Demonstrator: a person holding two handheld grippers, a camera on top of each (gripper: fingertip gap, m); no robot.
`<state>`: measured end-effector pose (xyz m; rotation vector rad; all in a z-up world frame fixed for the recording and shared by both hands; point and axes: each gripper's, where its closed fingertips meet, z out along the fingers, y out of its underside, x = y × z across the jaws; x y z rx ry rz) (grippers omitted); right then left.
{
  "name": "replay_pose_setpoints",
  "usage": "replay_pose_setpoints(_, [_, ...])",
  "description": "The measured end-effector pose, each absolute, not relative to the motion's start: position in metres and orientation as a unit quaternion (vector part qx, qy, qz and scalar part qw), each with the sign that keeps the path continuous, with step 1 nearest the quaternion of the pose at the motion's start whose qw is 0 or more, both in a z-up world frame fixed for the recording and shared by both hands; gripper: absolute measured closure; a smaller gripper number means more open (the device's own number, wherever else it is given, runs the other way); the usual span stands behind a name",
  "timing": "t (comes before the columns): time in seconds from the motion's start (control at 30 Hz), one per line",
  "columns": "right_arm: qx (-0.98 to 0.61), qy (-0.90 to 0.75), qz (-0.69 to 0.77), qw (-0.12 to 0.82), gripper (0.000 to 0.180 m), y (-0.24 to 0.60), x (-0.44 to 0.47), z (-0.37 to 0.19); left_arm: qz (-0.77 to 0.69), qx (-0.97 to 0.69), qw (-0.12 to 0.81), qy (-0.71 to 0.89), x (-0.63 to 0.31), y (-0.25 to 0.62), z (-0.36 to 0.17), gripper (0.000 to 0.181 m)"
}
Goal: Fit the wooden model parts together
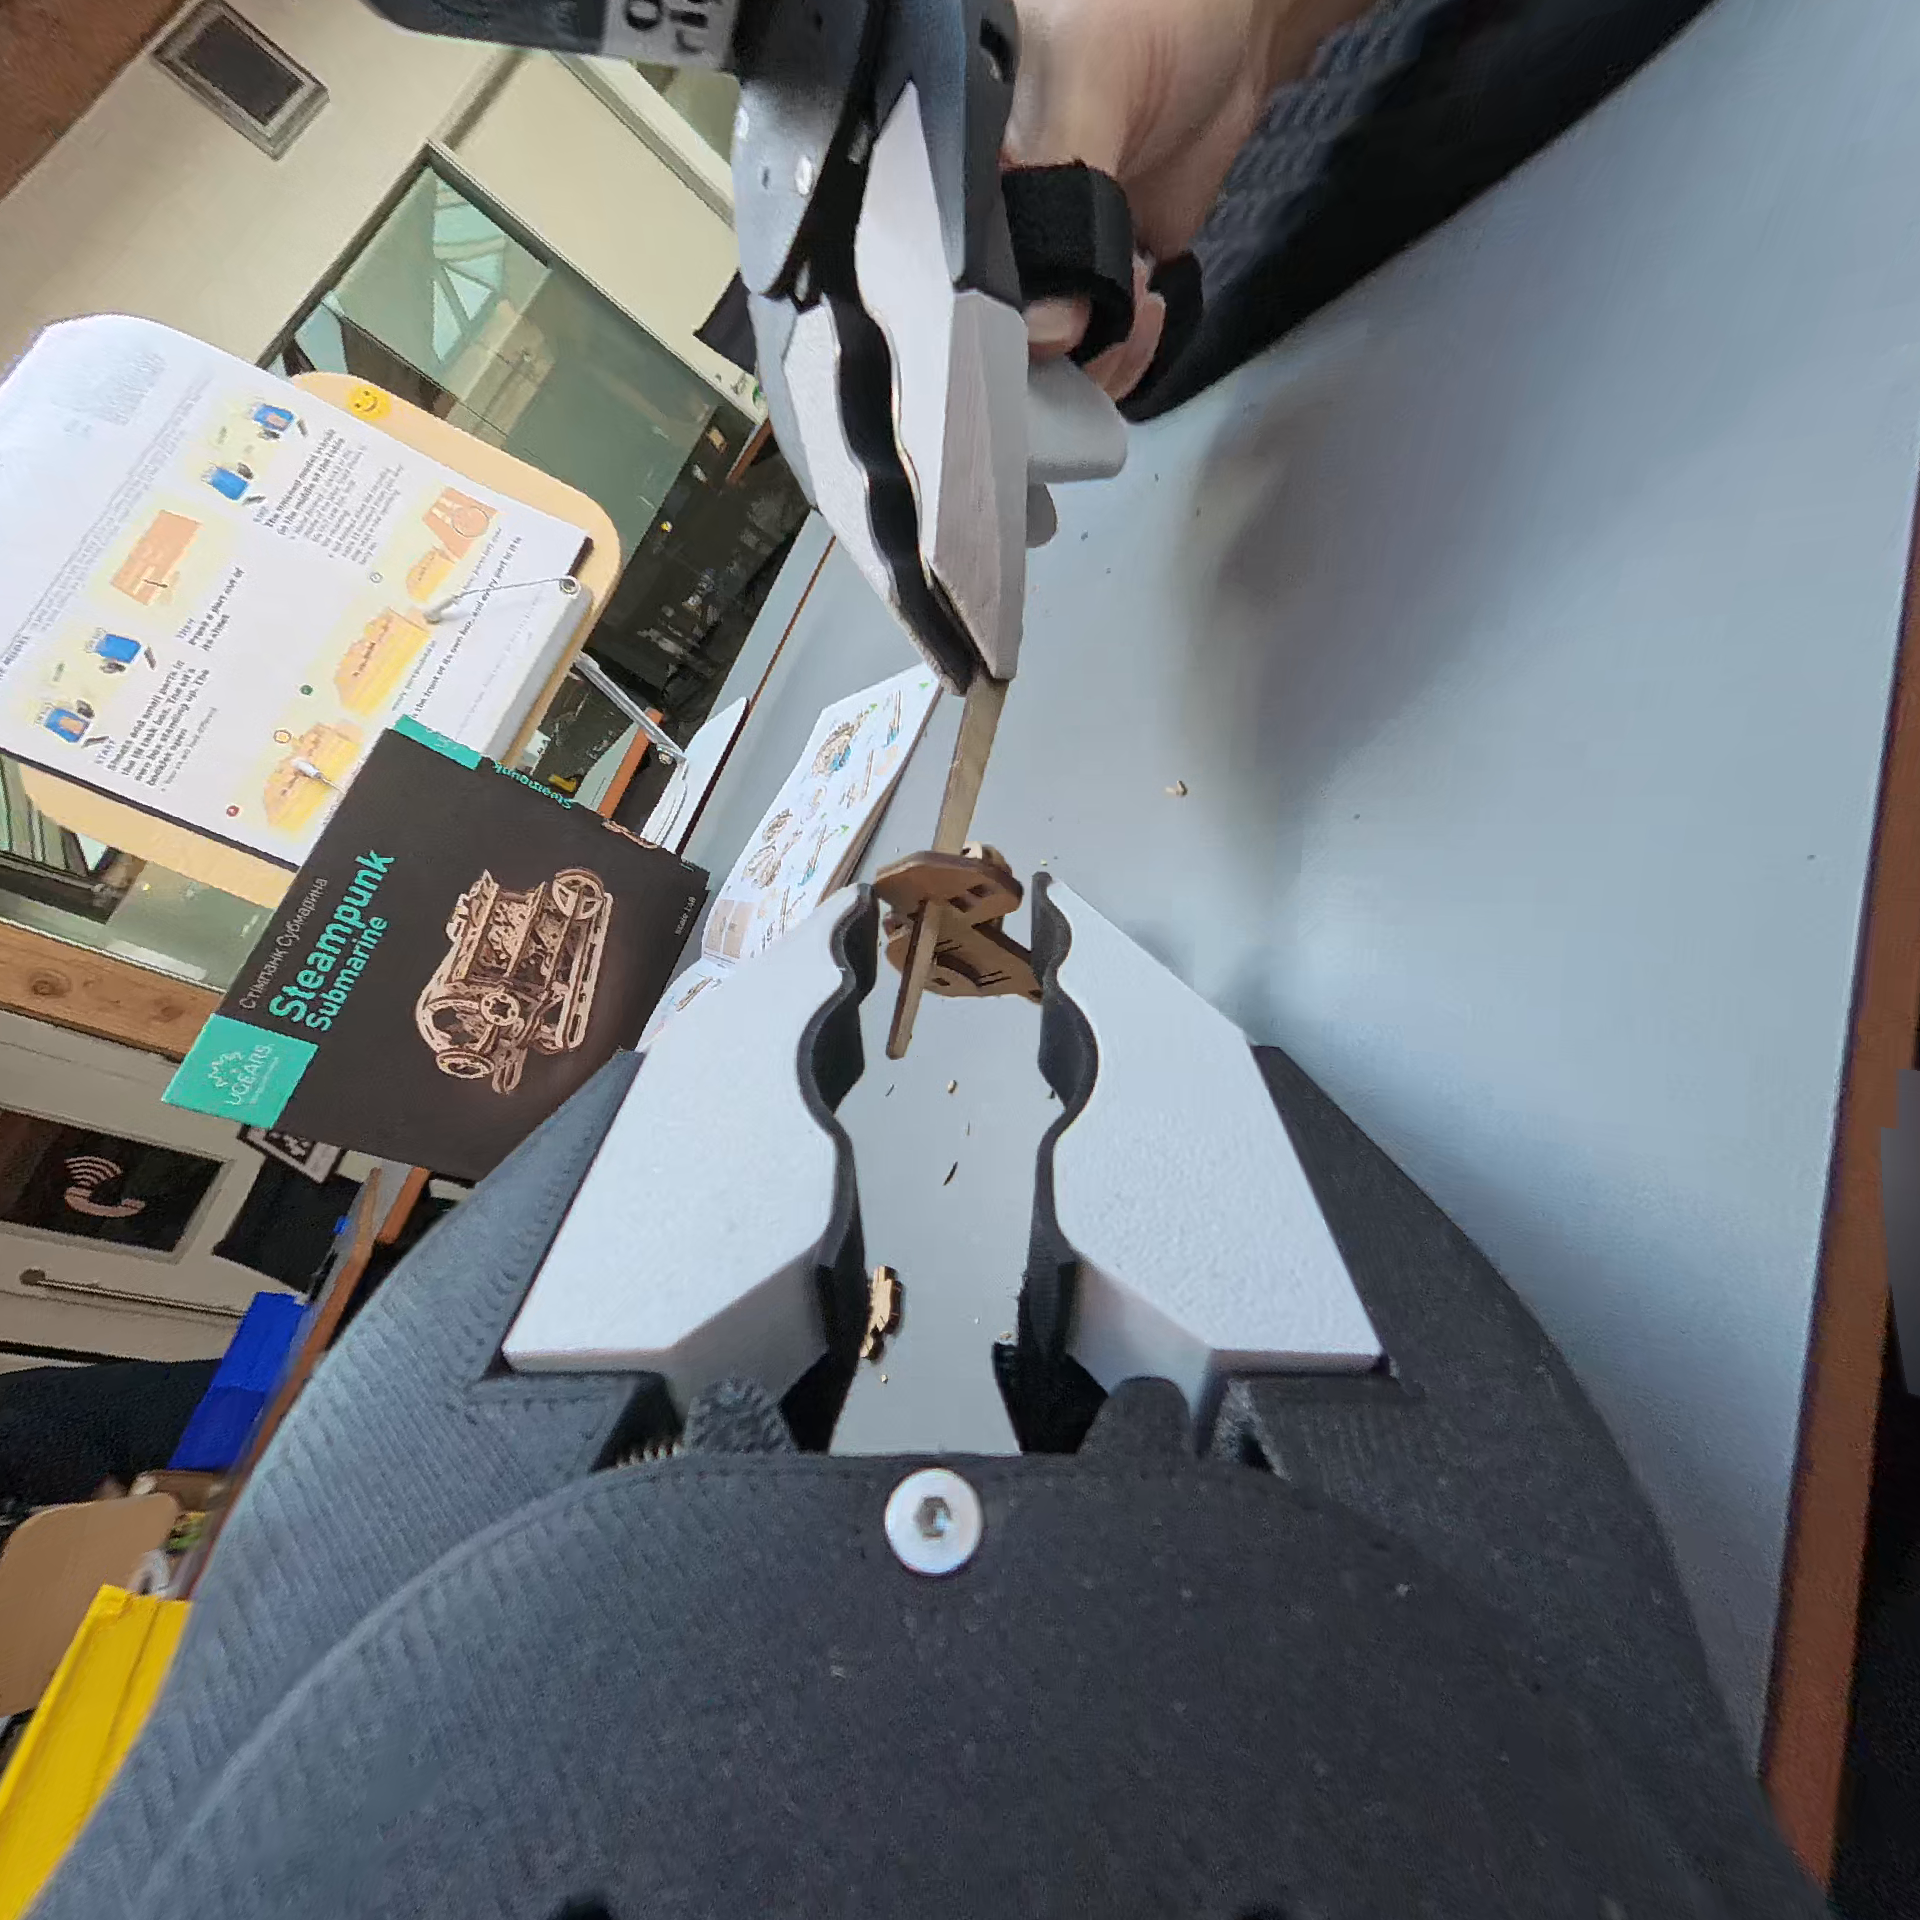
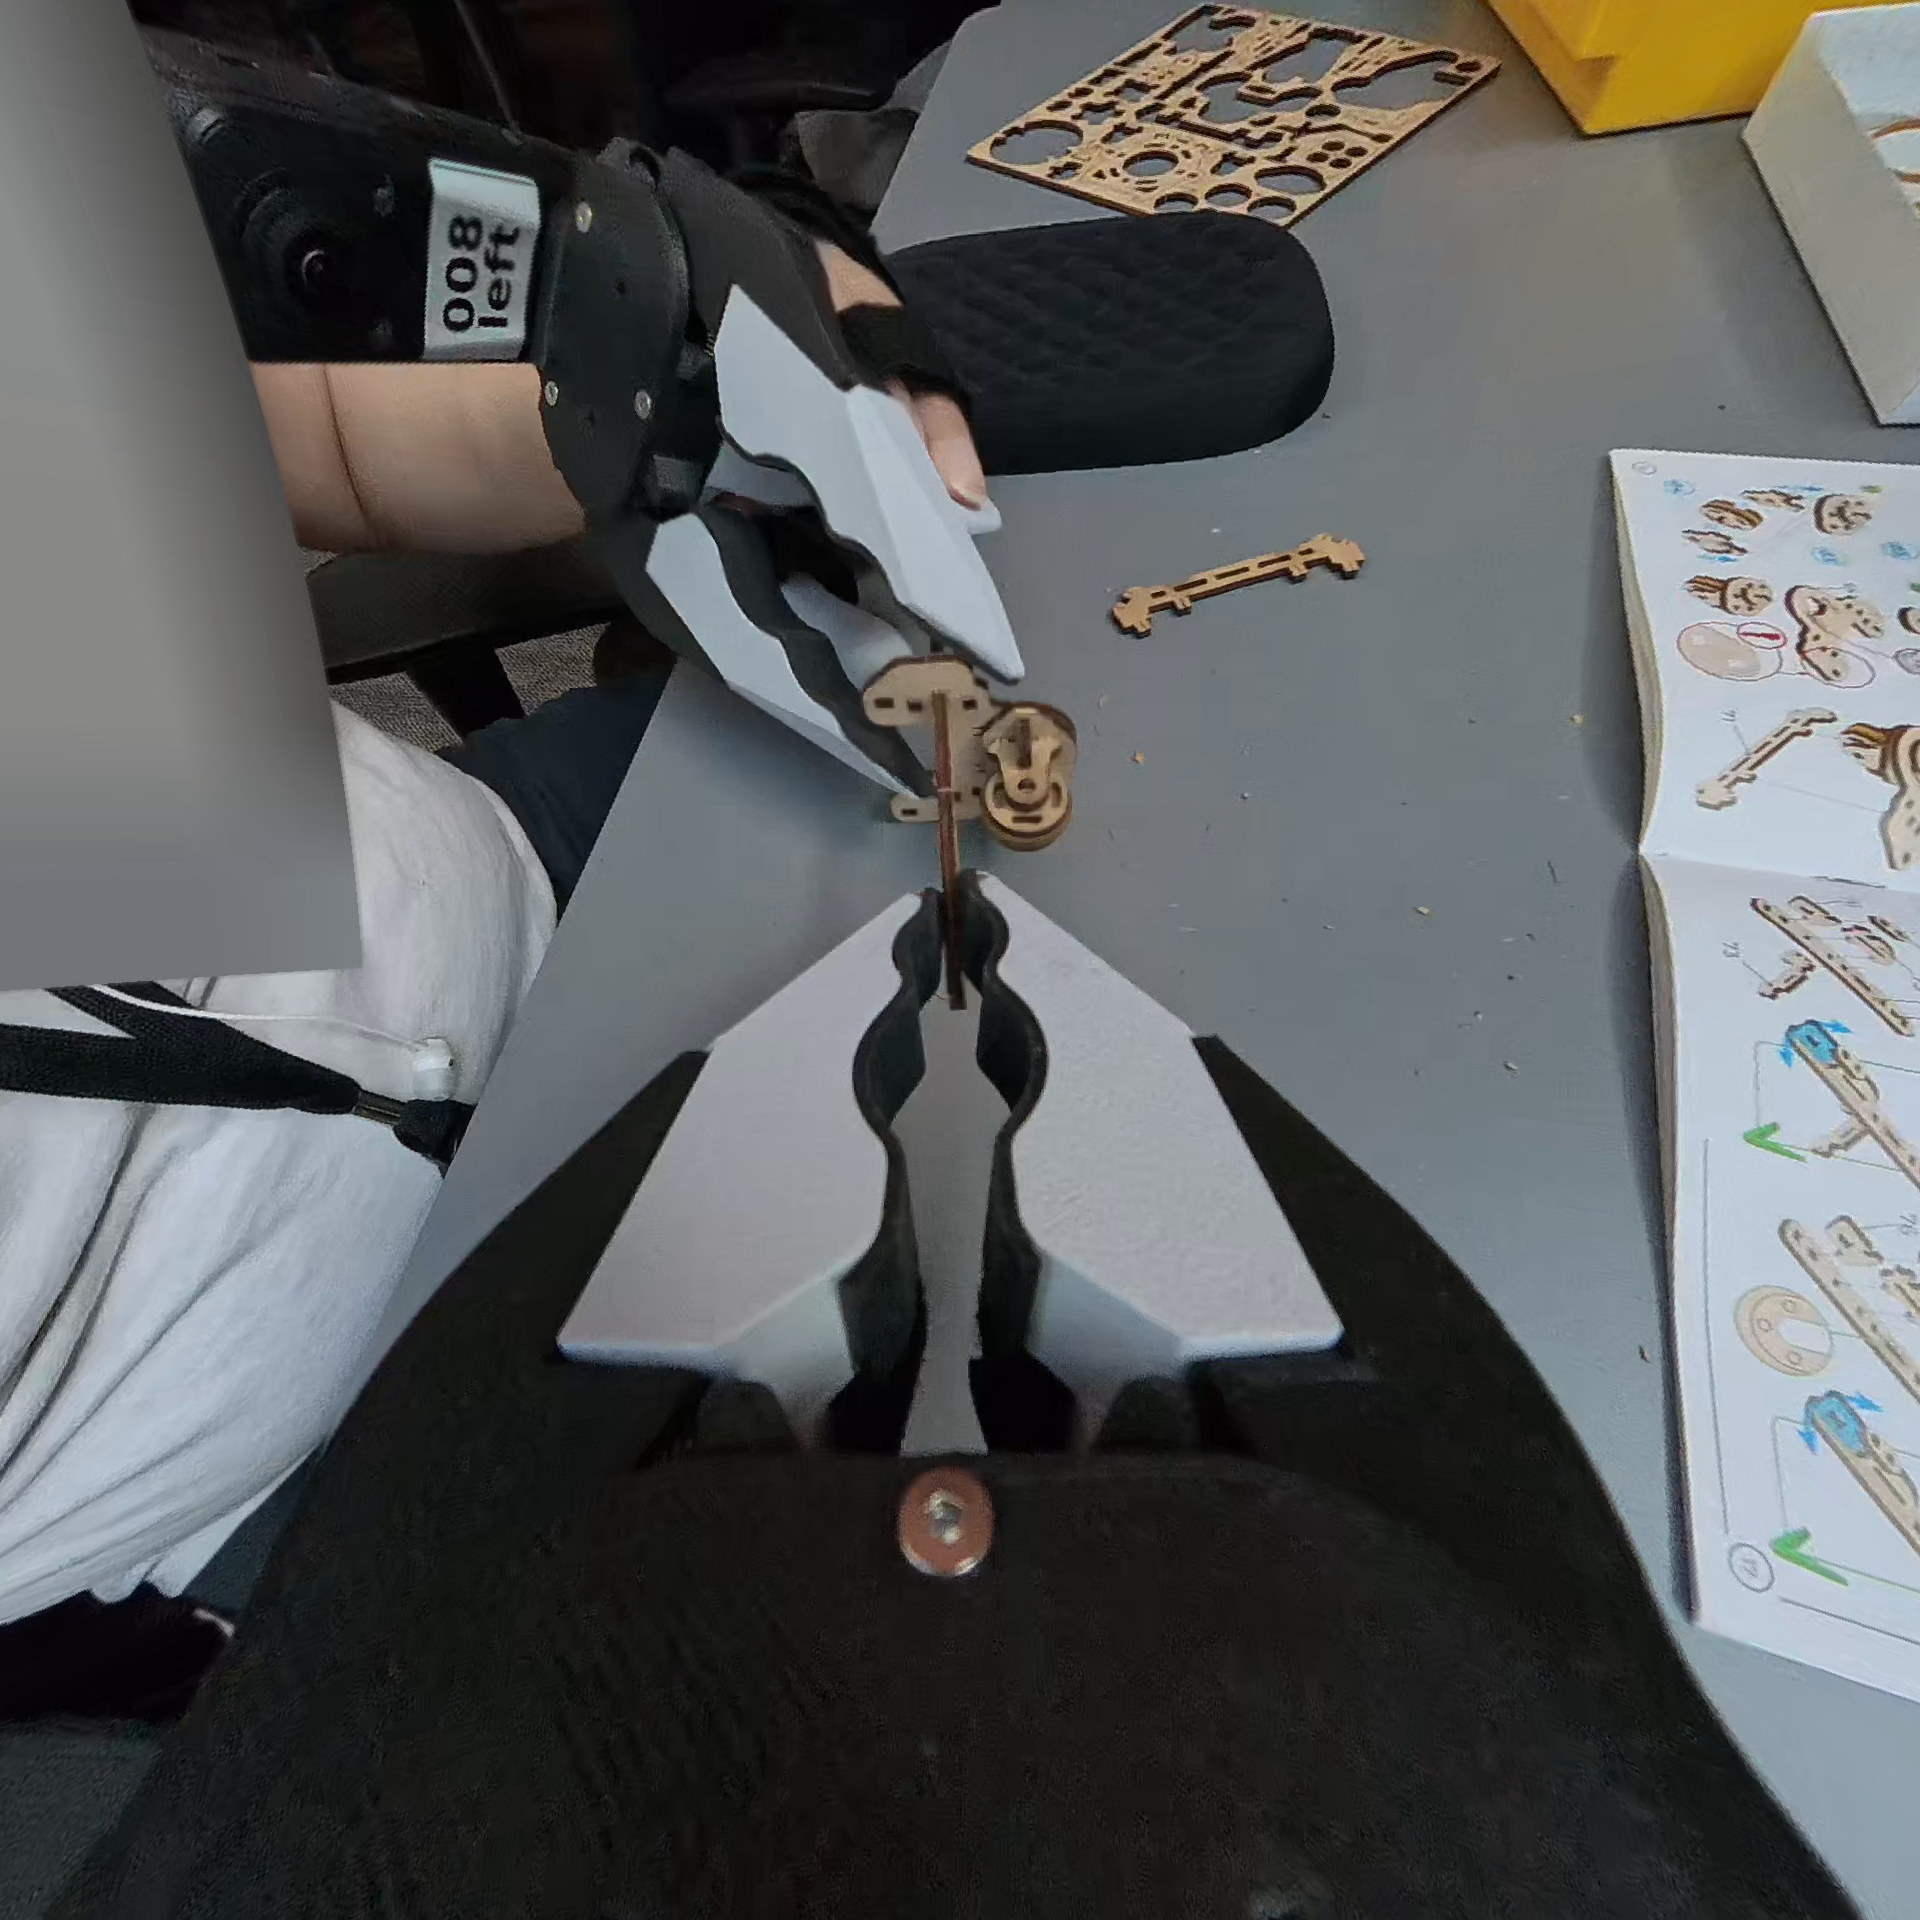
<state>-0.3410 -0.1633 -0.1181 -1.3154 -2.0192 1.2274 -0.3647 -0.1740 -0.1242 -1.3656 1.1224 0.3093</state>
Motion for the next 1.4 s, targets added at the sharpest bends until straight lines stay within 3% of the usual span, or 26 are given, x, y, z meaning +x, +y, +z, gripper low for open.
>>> replay_pose_setpoints(0.23, [-0.477, -0.724, 0.457, 0.198, 0.177, -0.165, -0.339, -0.111, 0.191, -0.573, 0.624, 0.495, -0.364, -0.173, -0.121, 0.146])
replay_pose_setpoints(0.47, [-0.477, -0.718, 0.471, 0.184, 0.177, -0.170, -0.340, -0.110, 0.225, -0.556, 0.618, 0.508, -0.362, -0.172, -0.121, 0.157])
replay_pose_setpoints(0.7, [-0.482, -0.714, 0.477, 0.172, 0.177, -0.169, -0.340, -0.115, 0.226, -0.565, 0.615, 0.502, -0.364, -0.171, -0.120, 0.157])
replay_pose_setpoints(1.4, [-0.475, -0.708, 0.467, 0.232, 0.177, -0.164, -0.345, -0.110, 0.230, -0.580, 0.610, 0.488, -0.371, -0.168, -0.119, 0.158])
